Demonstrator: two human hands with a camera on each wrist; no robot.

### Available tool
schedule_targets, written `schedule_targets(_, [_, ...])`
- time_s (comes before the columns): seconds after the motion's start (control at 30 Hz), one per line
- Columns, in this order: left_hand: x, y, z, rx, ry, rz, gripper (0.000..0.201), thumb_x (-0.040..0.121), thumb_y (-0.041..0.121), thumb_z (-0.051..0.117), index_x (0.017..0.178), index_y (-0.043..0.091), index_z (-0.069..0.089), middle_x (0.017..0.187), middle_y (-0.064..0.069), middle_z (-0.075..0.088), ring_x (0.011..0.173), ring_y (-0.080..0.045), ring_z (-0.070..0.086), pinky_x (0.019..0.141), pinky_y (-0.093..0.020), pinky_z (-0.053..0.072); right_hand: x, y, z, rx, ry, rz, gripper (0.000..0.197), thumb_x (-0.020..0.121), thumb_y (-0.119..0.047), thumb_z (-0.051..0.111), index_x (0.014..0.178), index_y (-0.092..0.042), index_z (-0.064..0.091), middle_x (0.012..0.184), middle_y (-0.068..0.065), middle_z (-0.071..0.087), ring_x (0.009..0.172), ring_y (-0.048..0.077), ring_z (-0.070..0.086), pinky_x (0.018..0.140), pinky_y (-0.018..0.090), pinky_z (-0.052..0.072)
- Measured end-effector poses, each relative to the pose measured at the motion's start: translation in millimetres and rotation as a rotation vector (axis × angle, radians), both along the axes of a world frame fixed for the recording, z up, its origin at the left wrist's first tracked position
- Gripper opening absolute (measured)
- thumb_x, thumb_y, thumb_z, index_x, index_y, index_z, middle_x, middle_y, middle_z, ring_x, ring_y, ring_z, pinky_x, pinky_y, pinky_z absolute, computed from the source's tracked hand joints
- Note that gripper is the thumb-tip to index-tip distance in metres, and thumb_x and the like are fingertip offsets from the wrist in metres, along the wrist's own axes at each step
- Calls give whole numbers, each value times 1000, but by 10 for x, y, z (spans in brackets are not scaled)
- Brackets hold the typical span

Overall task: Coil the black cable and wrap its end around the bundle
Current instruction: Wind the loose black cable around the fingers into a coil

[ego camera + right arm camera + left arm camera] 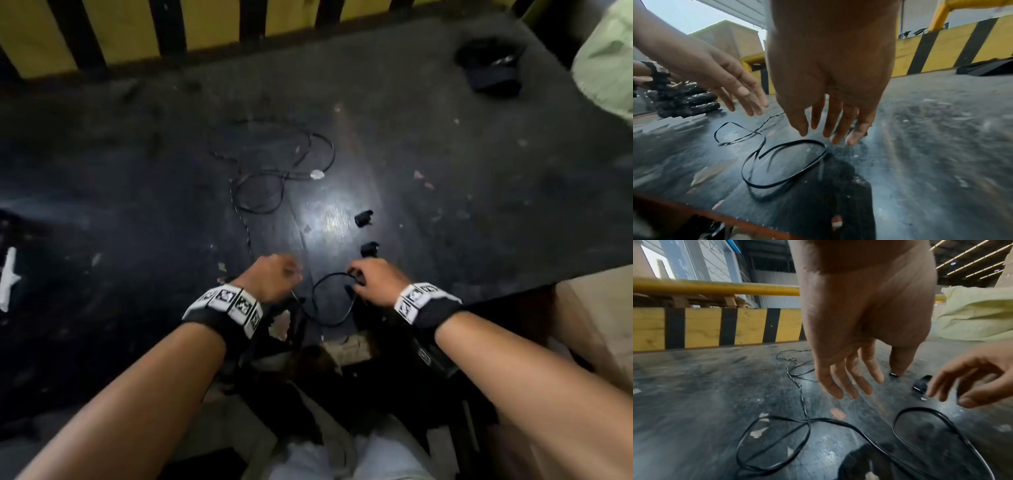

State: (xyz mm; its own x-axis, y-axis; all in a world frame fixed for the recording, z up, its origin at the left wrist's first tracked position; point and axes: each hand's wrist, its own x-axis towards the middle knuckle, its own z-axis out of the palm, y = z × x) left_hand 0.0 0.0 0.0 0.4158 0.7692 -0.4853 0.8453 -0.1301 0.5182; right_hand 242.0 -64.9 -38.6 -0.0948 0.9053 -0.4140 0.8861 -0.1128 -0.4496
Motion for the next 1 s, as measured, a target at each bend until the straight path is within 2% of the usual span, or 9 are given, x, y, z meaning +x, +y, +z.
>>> schedule_targets(0.17, [181,-22,-261,-5,84,28,29,92,24,66,120,17,70,122,-6,73,115,-25,67,104,-33,48,-223,174,-317,92,-94,88,42,89,-25,63,131,-30,58,127,5,55,121,29,51,97,42,45])
schedule_targets(0.23, [181,-49,-346,-5,79,65,29,92,21,66,119,15,70,121,-7,73,115,-24,67,103,-30,47,-282,214,-438,145,-151,127,35,89,-27,62,124,-33,61,122,3,57,117,29,52,94,45,45])
schedule_targets(0.33, [154,-50,-473,-13,74,122,30,91,25,68,119,16,70,121,-9,71,113,-24,68,102,-27,47,-350,286,-538,213,-175,128,20,91,-30,61,110,-26,64,113,3,60,112,29,55,87,43,44])
schedule_targets(0.5, [94,-88,-542,-109,85,138,33,94,44,62,114,22,75,123,-14,63,109,-29,68,99,-27,47,-411,358,-490,301,11,132,11,95,-27,58,101,-19,59,103,4,67,97,31,59,78,41,48])
schedule_targets(0.63, [18,-55,-300,-182,-202,241,28,100,37,58,96,23,82,87,2,76,82,-14,68,82,-30,53,-426,592,-136,430,166,154,10,93,-20,61,101,-15,60,95,6,70,86,31,61,69,43,51])
schedule_targets(0.77, [-76,16,166,-232,-401,334,35,102,36,54,86,18,80,98,-11,79,79,-13,65,66,-29,49,-485,944,271,512,210,280,20,91,-14,65,111,-19,65,100,2,74,91,28,67,75,42,55])
schedule_targets(0.87, [-140,102,477,-313,-591,411,38,105,28,50,77,8,67,91,-6,79,84,-28,60,59,-21,47,-569,1149,572,585,238,343,18,89,-12,66,105,-18,72,100,0,73,89,24,68,76,40,56])
schedule_targets(0.93, [-235,174,658,-400,-705,442,42,106,27,48,69,7,56,96,-11,78,85,-32,65,62,-23,55,-647,1247,770,614,275,335,16,86,-11,68,100,-18,73,96,-2,73,84,19,69,76,39,57])
schedule_targets(1.0, [-357,252,812,-460,-769,446,46,107,28,45,65,9,47,103,-16,76,84,-26,72,72,-33,59,-753,1325,946,634,314,332,17,83,-7,70,97,-16,75,92,-2,75,81,15,70,76,37,59])
